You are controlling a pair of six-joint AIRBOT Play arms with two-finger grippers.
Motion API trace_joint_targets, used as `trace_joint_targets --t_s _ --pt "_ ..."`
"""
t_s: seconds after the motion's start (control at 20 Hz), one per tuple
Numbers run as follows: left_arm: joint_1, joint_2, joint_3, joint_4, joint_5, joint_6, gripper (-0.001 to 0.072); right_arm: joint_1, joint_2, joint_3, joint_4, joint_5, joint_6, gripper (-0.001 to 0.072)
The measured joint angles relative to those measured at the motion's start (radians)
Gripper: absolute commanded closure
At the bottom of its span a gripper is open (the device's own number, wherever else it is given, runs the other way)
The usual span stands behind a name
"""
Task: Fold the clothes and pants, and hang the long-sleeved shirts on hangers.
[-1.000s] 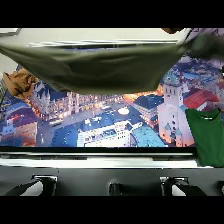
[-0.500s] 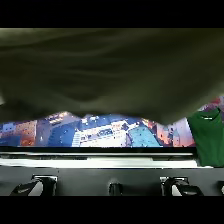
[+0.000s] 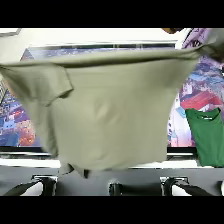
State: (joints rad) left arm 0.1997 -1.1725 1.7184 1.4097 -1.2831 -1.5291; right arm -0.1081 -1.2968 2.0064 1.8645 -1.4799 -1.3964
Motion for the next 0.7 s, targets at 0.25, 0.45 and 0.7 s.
trace_joint_targets --t_s 0.25,0.45,0.7 --pt "-0.07 -0.369 -0.016 -0.014 0.15 0.038 0.0693 0.0 -0.363 0.0 0.014 0.043 -0.043 0.0687" --pt "-0.111 -0.626 0.077 -0.019 0.285 0.061 0.0692 0.0 -0.563 0.0 0.022 0.166 -0.055 0.0687" --pt "-0.12 -0.75 0.174 -0.023 0.319 0.073 0.0692 0.0 -0.65 0.0 0.029 0.236 -0.061 0.0687"
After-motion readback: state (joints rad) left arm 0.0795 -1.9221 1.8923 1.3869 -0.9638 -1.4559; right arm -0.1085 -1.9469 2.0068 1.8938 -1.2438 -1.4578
